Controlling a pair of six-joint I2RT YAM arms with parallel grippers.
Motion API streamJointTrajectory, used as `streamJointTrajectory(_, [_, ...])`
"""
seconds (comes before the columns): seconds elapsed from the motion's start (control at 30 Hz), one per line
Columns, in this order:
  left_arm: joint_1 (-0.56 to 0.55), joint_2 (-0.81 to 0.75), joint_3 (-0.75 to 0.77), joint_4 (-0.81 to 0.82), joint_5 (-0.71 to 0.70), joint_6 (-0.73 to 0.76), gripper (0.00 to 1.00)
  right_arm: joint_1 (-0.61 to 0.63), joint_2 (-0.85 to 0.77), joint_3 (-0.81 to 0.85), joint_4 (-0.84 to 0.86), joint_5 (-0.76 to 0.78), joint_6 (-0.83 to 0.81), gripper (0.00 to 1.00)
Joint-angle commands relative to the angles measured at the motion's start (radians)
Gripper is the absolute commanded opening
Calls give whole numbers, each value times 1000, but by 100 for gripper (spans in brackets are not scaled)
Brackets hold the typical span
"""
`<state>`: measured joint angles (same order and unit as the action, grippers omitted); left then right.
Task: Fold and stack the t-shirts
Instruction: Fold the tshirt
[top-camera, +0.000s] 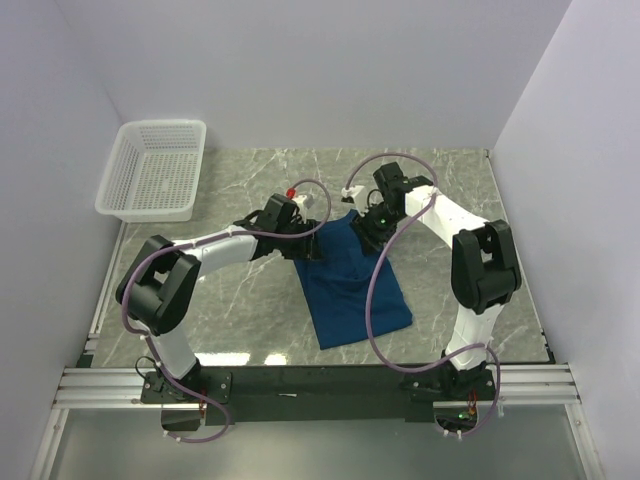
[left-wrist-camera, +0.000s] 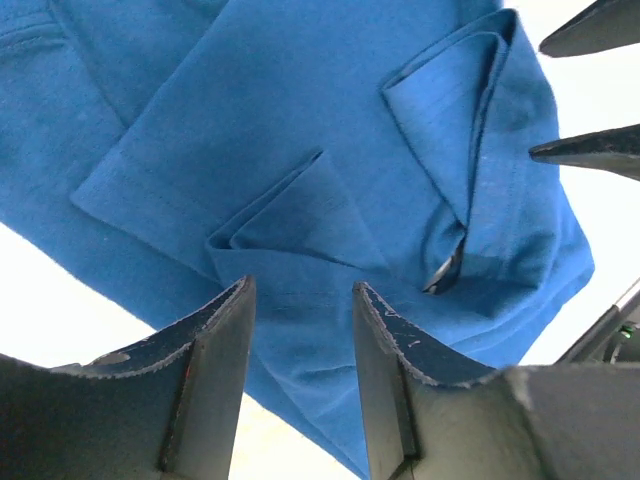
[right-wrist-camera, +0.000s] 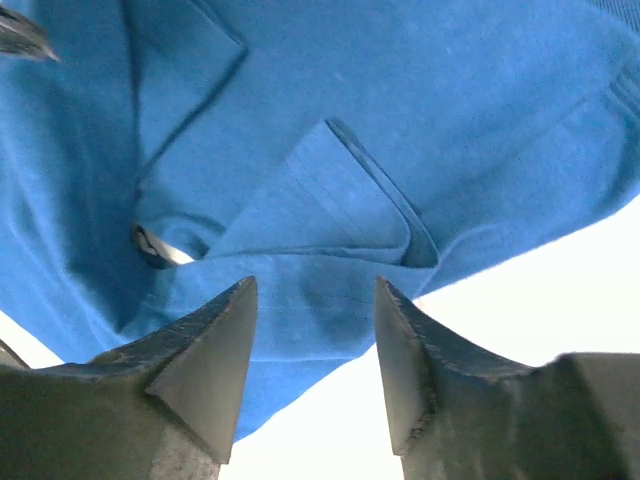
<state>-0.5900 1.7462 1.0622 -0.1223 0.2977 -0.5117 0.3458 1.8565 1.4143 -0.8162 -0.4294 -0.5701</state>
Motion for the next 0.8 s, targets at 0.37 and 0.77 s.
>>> streamJointTrajectory(0.37, [-21,59,45,-65,-54,-16,49,-5,78,-35,40,67,44,49])
streamJointTrajectory(0.77, [-21,32,18,-65,-75,-33,1,-27,20,-48,58,58,49,21])
